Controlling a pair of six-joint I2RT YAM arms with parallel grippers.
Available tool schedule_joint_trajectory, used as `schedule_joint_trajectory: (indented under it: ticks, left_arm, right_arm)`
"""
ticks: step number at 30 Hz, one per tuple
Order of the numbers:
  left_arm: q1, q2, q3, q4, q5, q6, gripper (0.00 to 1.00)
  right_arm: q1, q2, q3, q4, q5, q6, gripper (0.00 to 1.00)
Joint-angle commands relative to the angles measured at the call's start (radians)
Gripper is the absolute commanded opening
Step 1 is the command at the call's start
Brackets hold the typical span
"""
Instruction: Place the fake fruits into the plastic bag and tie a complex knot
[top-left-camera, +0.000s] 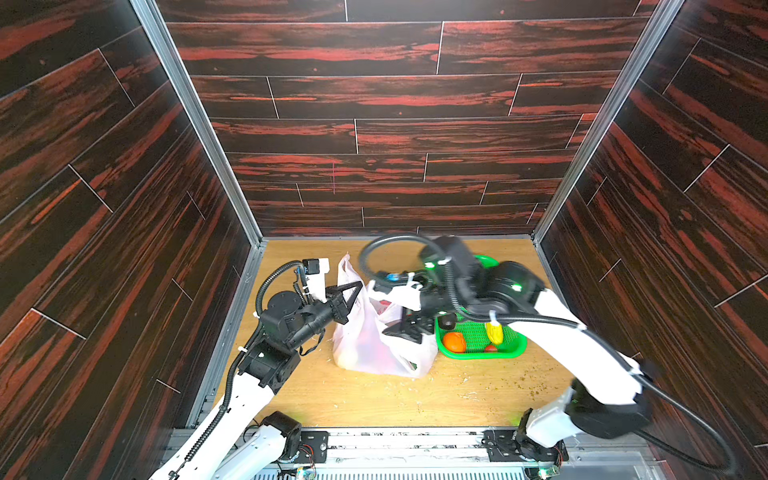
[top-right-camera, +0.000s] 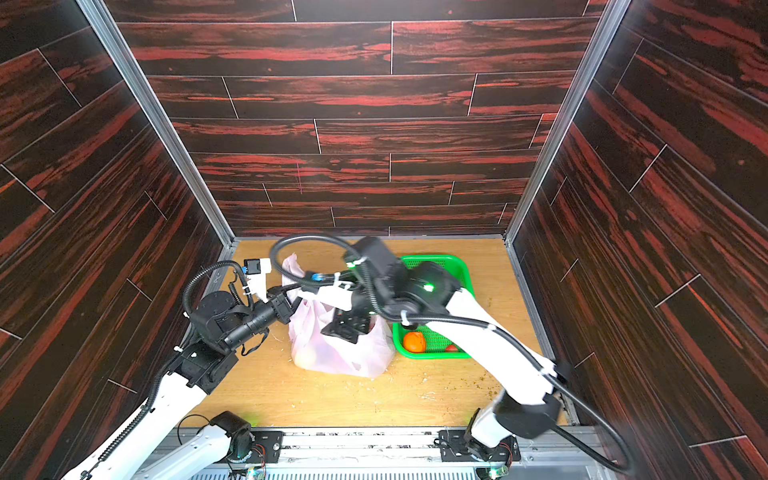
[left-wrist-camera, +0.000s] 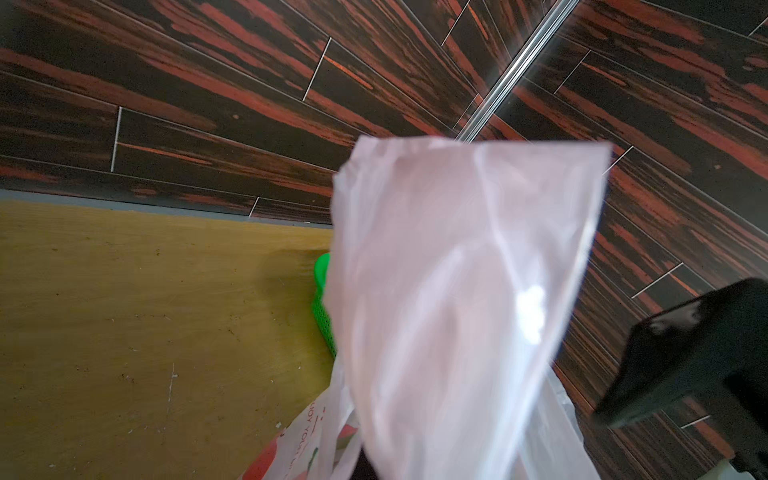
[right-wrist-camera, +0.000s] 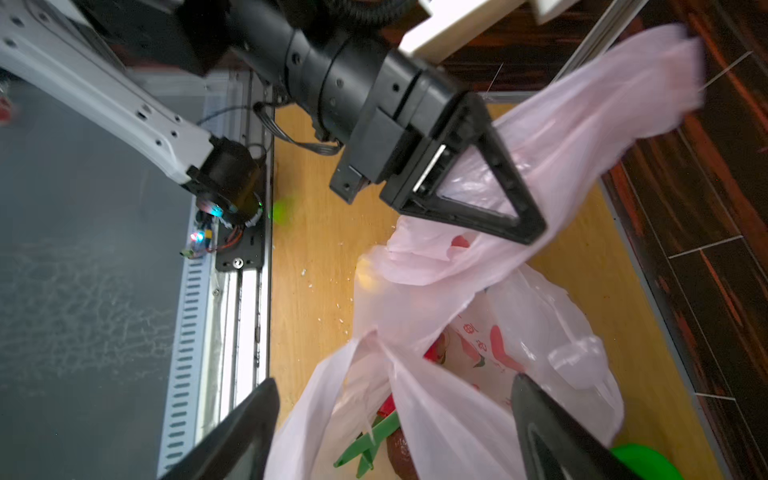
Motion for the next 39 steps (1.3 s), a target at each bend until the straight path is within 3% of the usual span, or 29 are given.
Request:
schedule_joint_trajectory:
  ticks: [1, 7, 10, 12, 15, 16, 20, 25, 35, 39]
  left_arm:
    - [0.006, -0.012, 0.027, 0.024, 0.001, -0.009, 0.0]
    - [0.006, -0.011, 0.029, 0.024, 0.005, -0.007, 0.0]
    - [0.007, -0.009, 0.03, 0.024, 0.008, -0.007, 0.0]
    - [0.008, -0.006, 0.032, 0.024, 0.011, -0.003, 0.0]
    - [0.007, -0.009, 0.031, 0.017, 0.01, 0.004, 0.0]
    - [0.009, -0.015, 0.035, 0.001, 0.001, 0.018, 0.0]
    - [0.02, -0.033, 0.063, -0.041, -0.01, 0.048, 0.0]
    - [0.038, -0.04, 0.085, -0.062, 0.016, 0.057, 0.0]
    - [0.107, -0.025, 0.095, -0.018, 0.115, 0.02, 0.0]
    - [0.138, -0.016, 0.071, 0.061, 0.217, 0.009, 0.0]
  right_arm:
    - [0.013, 0.054, 0.063, -0.079, 0.024, -0.066, 0.89]
    - [0.021, 0.104, 0.068, -0.114, 0.034, -0.074, 0.88]
    - [0.021, 0.091, 0.069, -0.11, 0.012, -0.07, 0.77]
    - [0.02, 0.071, 0.068, -0.096, -0.028, -0.067, 0.55]
    - [0.01, 0.033, 0.059, -0.059, -0.089, -0.052, 0.07]
    - [-0.009, 0.01, 0.048, -0.029, -0.122, -0.036, 0.0]
    - [-0.135, -0.115, -0.068, 0.166, -0.326, 0.054, 0.0]
    - [-0.302, -0.268, -0.312, 0.487, -0.474, 0.249, 0.0]
    - [-0.559, -0.495, -0.595, 0.905, -0.57, 0.52, 0.0]
    - [-0.632, -0.504, -0.647, 1.003, -0.604, 0.616, 0.0]
